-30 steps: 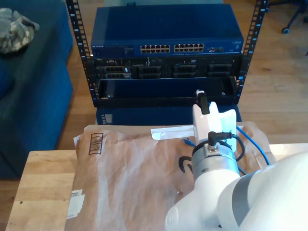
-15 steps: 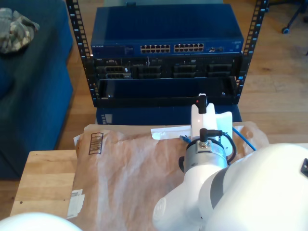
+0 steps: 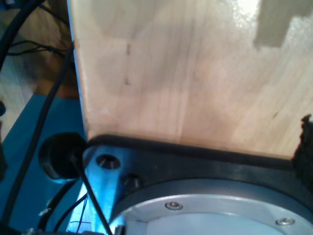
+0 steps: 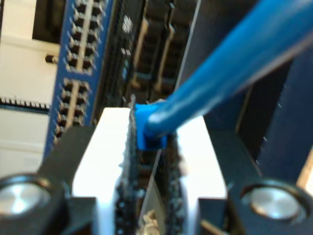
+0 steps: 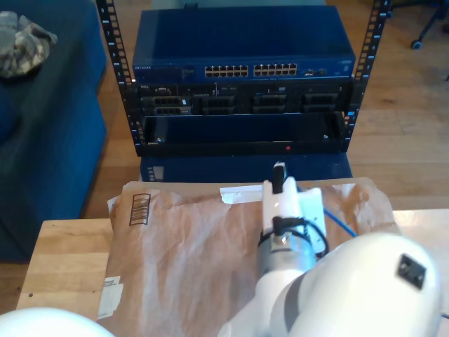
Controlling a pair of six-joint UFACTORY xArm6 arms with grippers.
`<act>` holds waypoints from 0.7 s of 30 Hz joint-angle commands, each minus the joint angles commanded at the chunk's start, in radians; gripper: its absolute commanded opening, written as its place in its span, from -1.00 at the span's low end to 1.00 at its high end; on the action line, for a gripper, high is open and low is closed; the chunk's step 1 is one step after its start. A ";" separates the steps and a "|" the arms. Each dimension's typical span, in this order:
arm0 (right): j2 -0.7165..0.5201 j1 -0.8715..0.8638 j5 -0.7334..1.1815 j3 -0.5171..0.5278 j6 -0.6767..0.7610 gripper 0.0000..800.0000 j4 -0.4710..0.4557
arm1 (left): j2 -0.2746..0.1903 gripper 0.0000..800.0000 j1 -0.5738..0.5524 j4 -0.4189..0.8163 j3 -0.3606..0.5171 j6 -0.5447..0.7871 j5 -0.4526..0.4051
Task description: Grab the cable and plug it in
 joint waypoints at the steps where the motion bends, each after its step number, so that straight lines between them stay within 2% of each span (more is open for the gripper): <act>1: 0.003 0.002 -0.011 -0.006 0.000 -1.00 -0.002 | -0.002 1.00 0.000 0.000 0.000 0.000 0.000; 11: 0.087 0.084 -0.143 -0.015 0.028 -1.00 0.000 | 0.000 1.00 0.000 0.000 0.000 0.000 0.000; 15: 0.095 0.087 -0.137 -0.112 0.018 -1.00 -0.006 | 0.000 1.00 0.000 0.000 0.000 0.000 0.000; 21: 0.138 0.089 -0.126 -0.127 0.012 -1.00 -0.012 | 0.000 1.00 0.000 0.000 0.000 0.000 0.000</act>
